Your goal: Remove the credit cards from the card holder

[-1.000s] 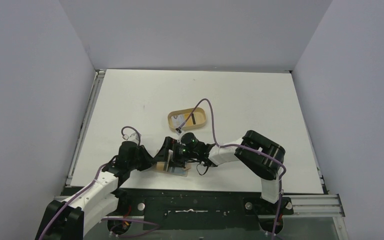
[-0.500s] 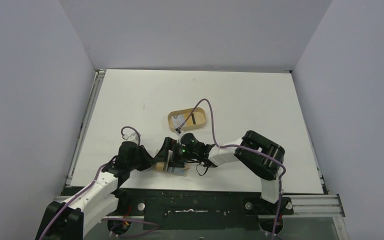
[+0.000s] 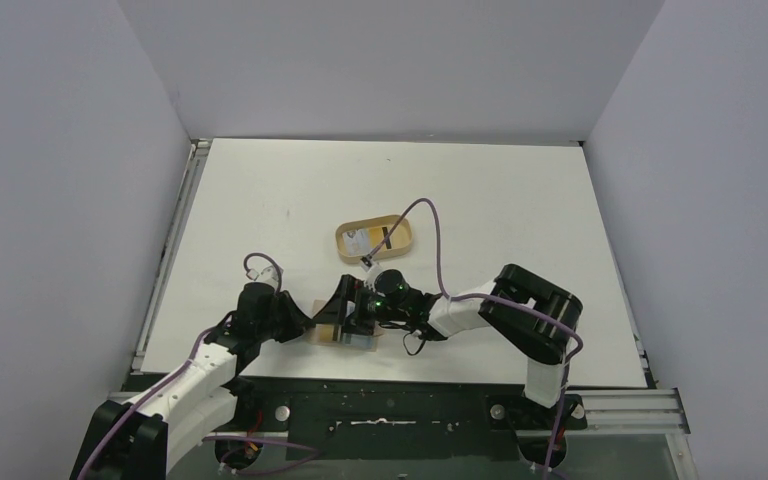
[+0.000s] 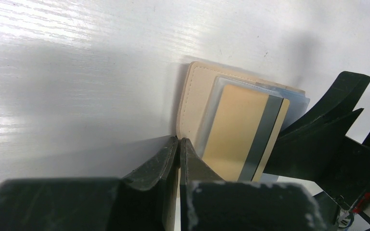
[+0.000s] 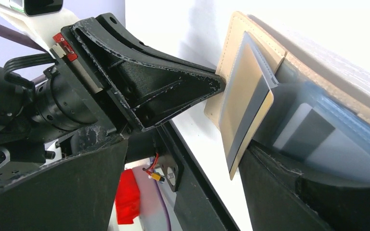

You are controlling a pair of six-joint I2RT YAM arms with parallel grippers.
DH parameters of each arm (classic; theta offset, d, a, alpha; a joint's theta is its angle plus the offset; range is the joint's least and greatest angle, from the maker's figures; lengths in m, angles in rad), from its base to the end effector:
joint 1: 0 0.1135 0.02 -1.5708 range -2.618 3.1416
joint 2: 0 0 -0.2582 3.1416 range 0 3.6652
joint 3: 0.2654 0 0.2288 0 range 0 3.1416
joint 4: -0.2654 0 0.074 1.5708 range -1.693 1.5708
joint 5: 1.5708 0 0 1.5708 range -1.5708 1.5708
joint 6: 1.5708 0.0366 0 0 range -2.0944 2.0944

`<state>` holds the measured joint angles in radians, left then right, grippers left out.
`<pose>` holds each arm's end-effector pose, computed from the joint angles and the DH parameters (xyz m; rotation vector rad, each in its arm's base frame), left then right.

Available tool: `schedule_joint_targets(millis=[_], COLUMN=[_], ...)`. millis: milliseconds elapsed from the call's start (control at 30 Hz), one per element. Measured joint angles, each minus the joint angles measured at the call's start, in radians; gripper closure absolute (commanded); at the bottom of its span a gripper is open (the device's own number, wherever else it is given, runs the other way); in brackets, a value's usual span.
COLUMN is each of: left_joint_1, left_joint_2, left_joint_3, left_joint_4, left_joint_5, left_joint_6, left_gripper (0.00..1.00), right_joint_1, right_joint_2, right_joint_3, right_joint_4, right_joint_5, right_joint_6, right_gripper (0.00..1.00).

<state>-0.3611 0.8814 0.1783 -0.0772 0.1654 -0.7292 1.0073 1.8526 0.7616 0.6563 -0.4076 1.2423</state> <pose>0.1300 -0.0555 0.1383 -0.3659 2.4295 -0.7052 0.1718 0.2990 0.1480 -0.0341 2.5001 1.6483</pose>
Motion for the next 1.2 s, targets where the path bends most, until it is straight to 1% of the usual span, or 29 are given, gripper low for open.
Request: schedule_joint_targets(millis=[67, 167, 267, 400, 500, 667, 767, 900, 933, 1033, 1133, 1167, 1200], left_joint_1=[0.0, 0.0, 0.0, 0.0, 0.0, 0.0, 0.0, 0.0, 0.0, 0.0, 0.0, 0.0, 0.0], left_joint_2=[0.003, 0.007, 0.01, 0.012, 0.013, 0.017, 0.019, 0.021, 0.021, 0.021, 0.021, 0.021, 0.021], left_joint_3=[0.0, 0.0, 0.0, 0.0, 0.0, 0.001, 0.001, 0.002, 0.002, 0.002, 0.002, 0.002, 0.002], left_joint_4=[0.002, 0.007, 0.011, 0.012, 0.013, 0.014, 0.016, 0.018, 0.018, 0.019, 0.019, 0.019, 0.019], left_joint_5=[0.002, 0.005, 0.007, 0.009, 0.011, 0.015, 0.018, 0.02, 0.02, 0.021, 0.021, 0.021, 0.021], left_joint_6=[0.0, 0.0, -0.001, -0.001, -0.001, -0.001, -0.001, -0.002, -0.001, -0.002, -0.002, -0.002, -0.002], left_gripper=[1.0, 1.0, 1.0, 1.0, 1.0, 1.0, 1.0, 1.0, 1.0, 1.0, 1.0, 1.0, 1.0], right_joint_1=[-0.006, -0.012, -0.019, -0.026, -0.033, -0.051, -0.065, -0.075, -0.077, -0.078, -0.078, -0.078, -0.079], right_joint_2=[-0.012, -0.017, -0.017, -0.016, -0.016, -0.016, -0.016, -0.016, -0.016, -0.016, -0.016, -0.016, -0.016], right_joint_3=[-0.012, -0.019, -0.024, -0.036, -0.048, -0.092, -0.108, -0.114, -0.116, -0.126, -0.135, -0.137, -0.138], right_joint_4=[0.001, 0.0, -0.005, -0.018, -0.03, -0.027, -0.018, -0.014, -0.014, -0.014, -0.005, -0.002, 0.002], right_joint_5=[0.0, 0.0, 0.0, 0.003, 0.008, 0.011, 0.01, 0.011, 0.011, 0.011, 0.011, 0.011, 0.01], right_joint_6=[0.0, -0.001, -0.003, -0.005, -0.008, -0.008, -0.007, -0.01, -0.011, -0.007, -0.004, -0.002, -0.002], right_gripper=[0.17, 0.23, 0.36, 0.47, 0.52, 0.64, 0.68, 0.86, 0.88, 0.91, 0.96, 1.0, 1.0])
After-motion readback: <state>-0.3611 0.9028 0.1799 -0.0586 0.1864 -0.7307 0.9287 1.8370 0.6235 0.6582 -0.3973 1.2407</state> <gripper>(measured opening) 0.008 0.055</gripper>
